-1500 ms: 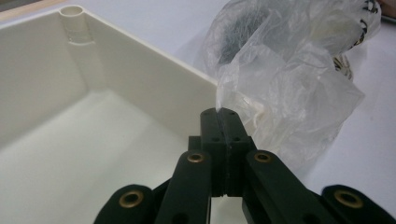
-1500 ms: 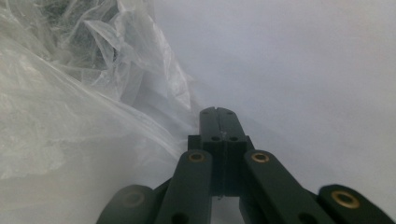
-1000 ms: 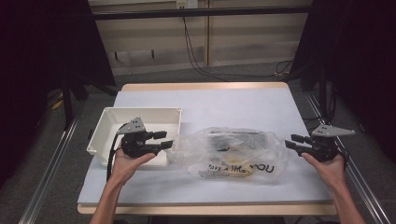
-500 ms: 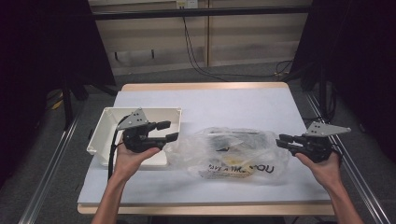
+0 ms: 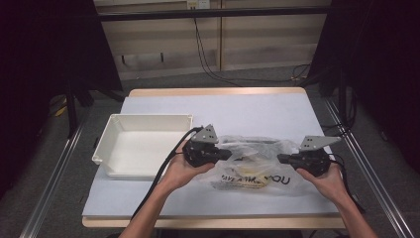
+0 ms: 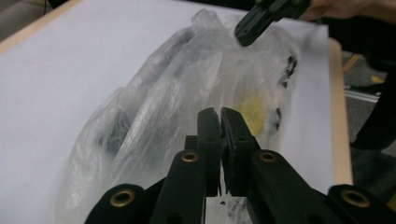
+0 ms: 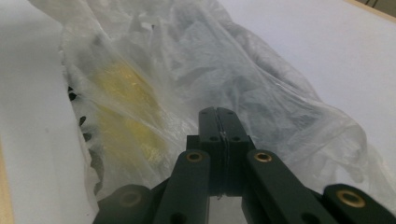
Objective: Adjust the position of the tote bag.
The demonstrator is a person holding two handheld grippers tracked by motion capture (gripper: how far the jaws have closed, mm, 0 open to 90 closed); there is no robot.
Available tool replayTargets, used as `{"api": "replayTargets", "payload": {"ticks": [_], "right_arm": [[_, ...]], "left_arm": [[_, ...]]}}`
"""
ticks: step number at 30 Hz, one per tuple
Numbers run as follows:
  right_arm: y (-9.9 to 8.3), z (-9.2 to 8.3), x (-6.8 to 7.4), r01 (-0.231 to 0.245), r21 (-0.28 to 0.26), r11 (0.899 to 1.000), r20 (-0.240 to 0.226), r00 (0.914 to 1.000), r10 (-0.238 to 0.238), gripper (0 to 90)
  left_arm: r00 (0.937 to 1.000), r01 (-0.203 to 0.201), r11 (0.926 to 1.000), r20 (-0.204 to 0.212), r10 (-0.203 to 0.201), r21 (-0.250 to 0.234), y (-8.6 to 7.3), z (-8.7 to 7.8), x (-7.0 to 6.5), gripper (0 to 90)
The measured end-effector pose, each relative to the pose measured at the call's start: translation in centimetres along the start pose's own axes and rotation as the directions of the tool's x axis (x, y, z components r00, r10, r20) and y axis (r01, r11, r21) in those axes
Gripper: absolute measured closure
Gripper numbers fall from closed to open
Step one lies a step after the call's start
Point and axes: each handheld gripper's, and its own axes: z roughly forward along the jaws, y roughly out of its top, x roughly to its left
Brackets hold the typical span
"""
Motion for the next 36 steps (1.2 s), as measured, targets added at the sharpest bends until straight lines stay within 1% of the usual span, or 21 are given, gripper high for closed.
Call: {"api": "replayTargets", "payload": {"ticks": [2,3,4,7,11,14,17,19,20,22,25,26,28,29,30,31,32,33,34,35,36], "right_arm": [[-0.1,0.3,0.4,0.006,0.007,1.0,-0.02,0.9998,-0.006,90.0],[-0.1,0.4,0.7,0.009,0.014,1.0,-0.033,0.9994,-0.009,90.0],[-0.1,0.6,0.9,0.018,0.022,1.0,-0.043,0.9989,-0.017,90.0],[-0.2,1.0,1.3,0.023,0.036,0.999,-0.058,0.9981,-0.021,90.0],[-0.1,2.1,1.9,0.035,0.056,0.998,-0.09,0.9955,-0.03,90.0],[0.2,2.5,2.0,0.033,0.052,0.998,-0.099,0.9947,-0.027,90.0],[0.5,2.6,1.8,0.021,0.04,0.999,-0.097,0.9952,-0.017,90.0],[0.8,2.7,1.9,0.027,0.041,0.999,-0.094,0.9953,-0.024,90.0],[1.5,3.0,2.4,0.045,0.041,0.998,-0.108,0.9934,-0.04,90.0],[2.3,3.8,2.9,0.072,0.065,0.995,-0.119,0.9909,-0.064,90.0],[2.8,5.0,3.1,0.099,0.107,0.989,-0.103,0.9908,-0.088,90.0],[2.7,5.4,3.1,0.104,0.12,0.987,-0.101,0.9906,-0.093,90.0],[2.6,5.9,3.0,0.115,0.156,0.981,-0.081,0.9914,-0.103,90.0],[2.6,5.9,3.0,0.115,0.156,0.981,-0.081,0.9914,-0.103,90.0],[2.4,6.2,2.9,0.13,0.2,0.971,-0.043,0.9914,-0.124,90.0],[2.3,6.2,2.9,0.145,0.232,0.962,-0.027,0.9894,-0.143,90.0],[2.1,6.2,2.8,0.145,0.25,0.957,-0.019,0.9892,-0.145,90.0],[2.1,6.2,2.8,0.145,0.25,0.957,-0.019,0.9892,-0.145,90.0],[1.8,6.1,2.6,0.158,0.293,0.943,0.007,0.9858,-0.168,90.0],[1.6,5.9,2.5,0.152,0.313,0.938,0.017,0.9861,-0.165,90.0],[1.4,5.8,2.4,0.145,0.321,0.936,0.029,0.9862,-0.163,90.0]], "left_arm": [[1.0,0.007,0.9993,-0.002,-0.007,0.036,-0.3,0.8,0.0,87.1],[1.0,0.007,0.9993,-0.002,-0.007,0.036,-0.3,0.8,0.0,87.1],[0.9999,-0.004,0.9965,-0.009,0.005,0.083,-0.6,1.5,-0.1,87.1],[1.0,-0.002,0.9947,0.003,0.002,0.103,-0.9,2.2,-0.3,87.2],[0.9998,-0.019,0.9837,0.012,0.017,0.179,-1.4,4.1,-0.3,87.1],[0.9997,-0.024,0.9788,0.006,0.023,0.203,-1.4,4.7,-0.2,87.1],[0.9995,-0.03,0.9798,0.007,0.029,0.198,-1.1,4.8,-0.4,87.1],[0.9995,-0.03,0.9795,0.017,0.027,0.199,-0.7,5.0,-0.5,87.4],[0.9989,-0.045,0.9803,0.021,0.042,0.192,-0.3,5.4,-0.6,87.4],[0.9986,-0.052,0.977,0.02,0.049,0.207,0.0,5.9,-0.6,87.5],[0.9989,-0.046,0.9743,0.011,0.044,0.221,0.0,6.3,-0.3,87.4],[0.9997,-0.025,0.9725,0.004,0.025,0.231,-0.1,6.6,0.2,87.2],[0.9993,-0.024,0.9641,-0.021,0.031,0.264,-0.4,6.6,0.5,87.2],[0.9993,-0.024,0.9641,-0.021,0.031,0.264,-0.4,6.6,0.5,87.2],[0.9952,-0.048,0.9429,-0.065,0.073,0.33,-0.6,6.5,0.7,87.2],[0.9953,-0.049,0.9382,-0.061,0.074,0.342,-0.8,6.5,0.8,87.2],[0.9954,-0.044,0.9348,-0.065,0.071,0.353,-1.0,6.3,1.0,87.2],[0.9954,-0.044,0.9348,-0.065,0.071,0.353,-1.0,6.3,1.0,87.3],[0.9936,-0.029,0.9294,-0.091,0.067,0.368,-1.3,6.1,1.1,87.3],[0.9934,-0.023,0.929,-0.095,0.063,0.369,-1.4,6.1,1.1,87.3],[0.9918,-0.03,0.9227,-0.103,0.075,0.384,-1.6,6.2,1.1,87.3]]}}
